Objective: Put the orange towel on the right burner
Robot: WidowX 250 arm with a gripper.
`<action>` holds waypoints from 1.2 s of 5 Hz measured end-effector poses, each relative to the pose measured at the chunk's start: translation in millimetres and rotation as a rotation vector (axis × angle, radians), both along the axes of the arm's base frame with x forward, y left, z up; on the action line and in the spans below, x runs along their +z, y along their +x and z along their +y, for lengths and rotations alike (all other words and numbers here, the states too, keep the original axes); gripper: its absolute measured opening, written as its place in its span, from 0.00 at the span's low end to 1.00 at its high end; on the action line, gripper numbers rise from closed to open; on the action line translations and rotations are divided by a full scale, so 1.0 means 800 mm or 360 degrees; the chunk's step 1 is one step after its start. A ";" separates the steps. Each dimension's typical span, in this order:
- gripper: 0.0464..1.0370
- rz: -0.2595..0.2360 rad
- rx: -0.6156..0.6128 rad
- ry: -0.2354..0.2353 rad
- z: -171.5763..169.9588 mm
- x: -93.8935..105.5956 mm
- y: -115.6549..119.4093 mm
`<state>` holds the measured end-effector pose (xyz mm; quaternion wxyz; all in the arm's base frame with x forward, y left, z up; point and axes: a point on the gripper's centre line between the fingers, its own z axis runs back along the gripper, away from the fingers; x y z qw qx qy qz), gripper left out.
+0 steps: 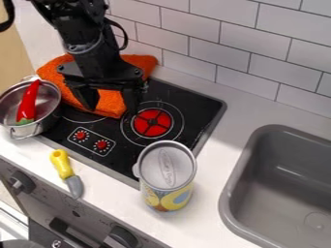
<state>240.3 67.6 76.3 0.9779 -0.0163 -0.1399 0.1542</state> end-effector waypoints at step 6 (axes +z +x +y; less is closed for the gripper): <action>0.96 -0.0171 0.0260 0.0262 0.078 -0.010 0.090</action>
